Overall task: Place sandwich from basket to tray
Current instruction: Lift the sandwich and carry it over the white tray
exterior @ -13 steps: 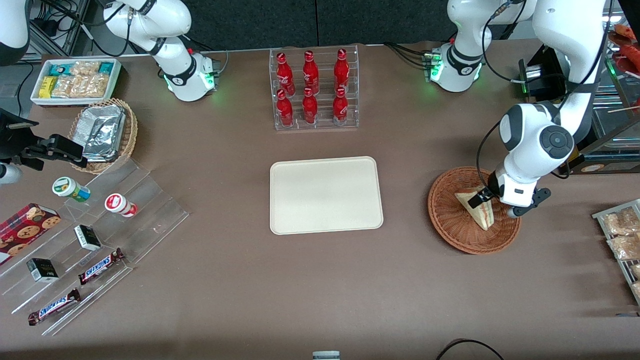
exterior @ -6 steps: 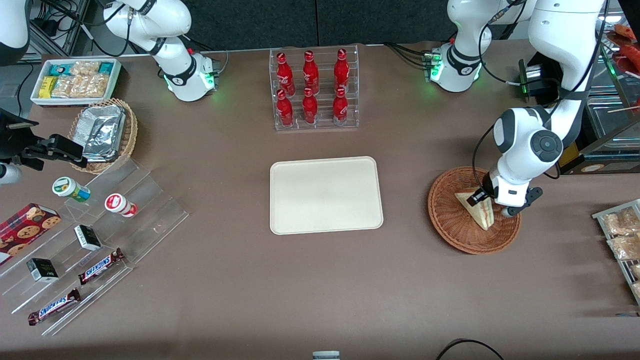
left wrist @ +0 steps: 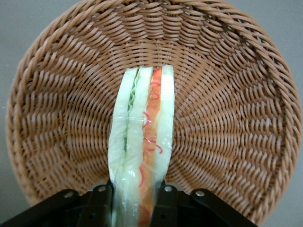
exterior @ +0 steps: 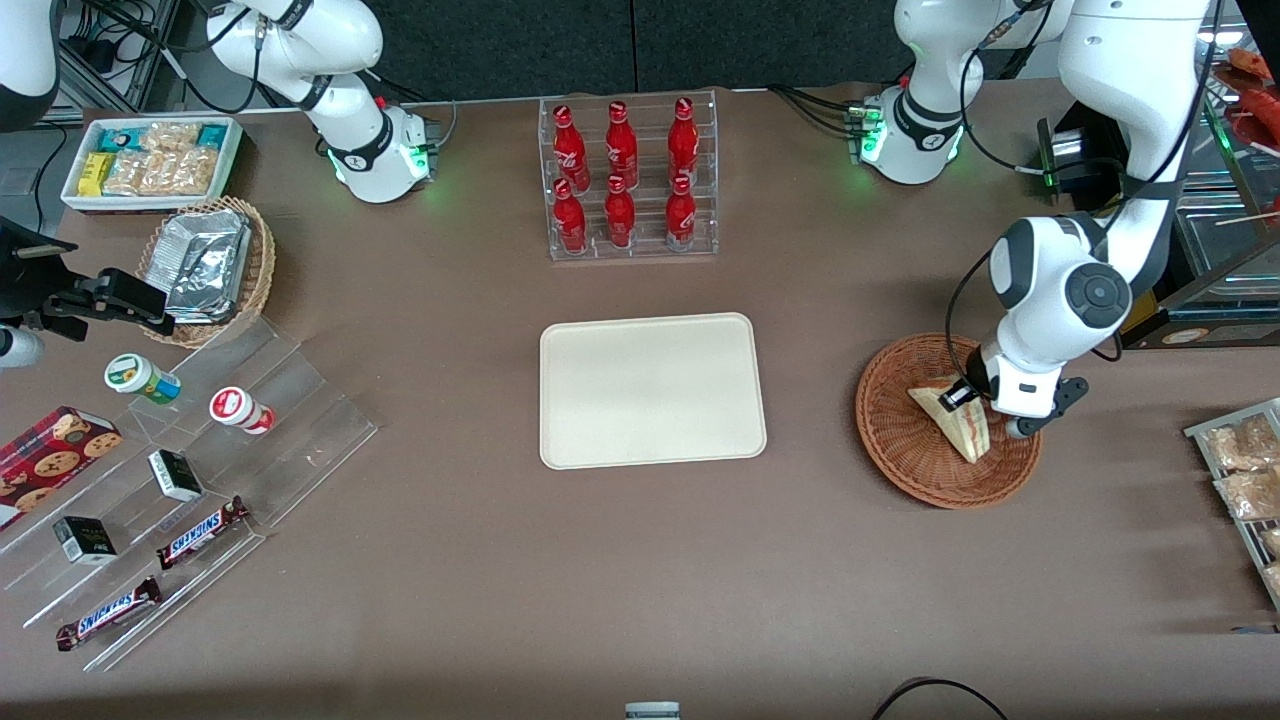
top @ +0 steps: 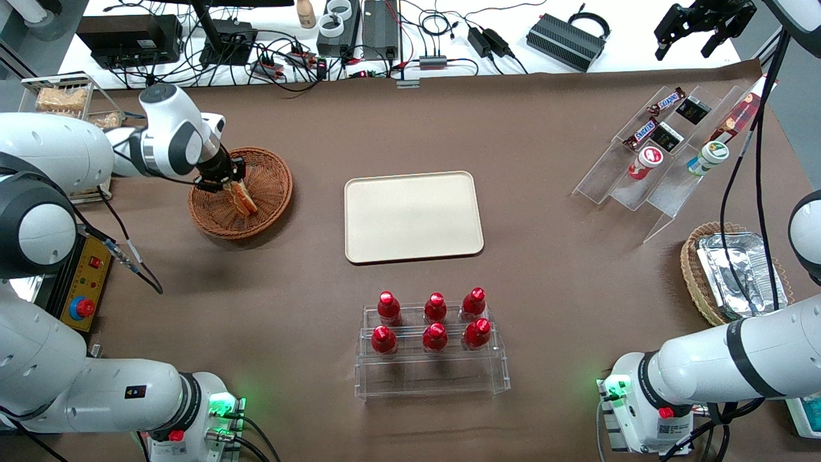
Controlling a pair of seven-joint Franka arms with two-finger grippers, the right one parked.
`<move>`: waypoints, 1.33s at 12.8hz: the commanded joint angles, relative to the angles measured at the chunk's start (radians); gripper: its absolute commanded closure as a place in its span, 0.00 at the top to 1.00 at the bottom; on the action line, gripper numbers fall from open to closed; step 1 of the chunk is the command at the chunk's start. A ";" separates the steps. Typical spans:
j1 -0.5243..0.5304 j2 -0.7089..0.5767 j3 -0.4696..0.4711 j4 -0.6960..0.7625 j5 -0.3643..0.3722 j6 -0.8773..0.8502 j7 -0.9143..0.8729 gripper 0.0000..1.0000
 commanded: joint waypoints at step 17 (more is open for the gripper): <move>-0.563 0.222 -0.011 0.553 0.019 -0.327 -0.064 0.00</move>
